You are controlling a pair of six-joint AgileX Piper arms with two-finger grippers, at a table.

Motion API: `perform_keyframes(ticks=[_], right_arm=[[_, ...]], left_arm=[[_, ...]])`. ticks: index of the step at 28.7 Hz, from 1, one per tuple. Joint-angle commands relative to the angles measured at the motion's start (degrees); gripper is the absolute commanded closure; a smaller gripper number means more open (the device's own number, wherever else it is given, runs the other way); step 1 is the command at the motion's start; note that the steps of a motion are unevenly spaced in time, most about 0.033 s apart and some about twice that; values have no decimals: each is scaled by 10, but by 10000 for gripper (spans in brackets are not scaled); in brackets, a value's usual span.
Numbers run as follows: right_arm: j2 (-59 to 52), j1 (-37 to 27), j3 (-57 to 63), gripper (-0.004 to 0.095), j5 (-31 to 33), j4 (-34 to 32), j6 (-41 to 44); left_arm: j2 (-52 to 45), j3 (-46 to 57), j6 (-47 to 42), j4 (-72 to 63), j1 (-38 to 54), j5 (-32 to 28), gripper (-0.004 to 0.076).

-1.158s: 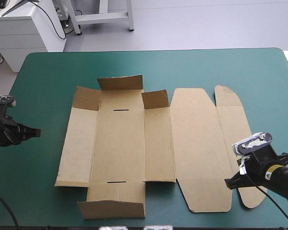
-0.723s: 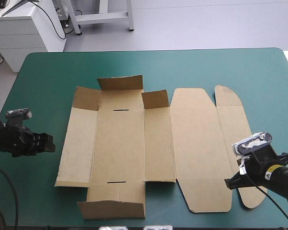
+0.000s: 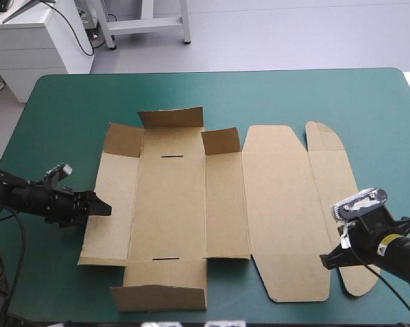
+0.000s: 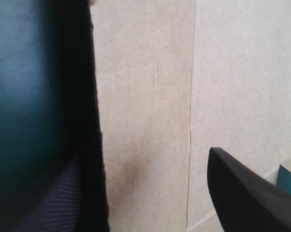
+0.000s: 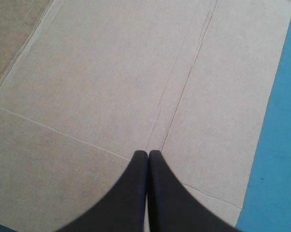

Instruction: Fold the box

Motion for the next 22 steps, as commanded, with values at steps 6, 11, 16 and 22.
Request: perform_keyframes(ticks=[6, 11, 16, 22], right_arm=[[-2, -5, -14, 929, -25, 2, -3], [-2, -5, -14, 929, -25, 3, -3], [-2, -5, -14, 929, -25, 2, -3], [-2, -5, -14, 929, -25, 2, -3]], left_arm=[[-17, 58, 22, -68, -3, 57, 214], [-17, 74, 25, -81, -3, 47, 214], [-17, 74, 8, -81, -3, 47, 295], [-17, 74, 7, -81, -3, 47, 603]])
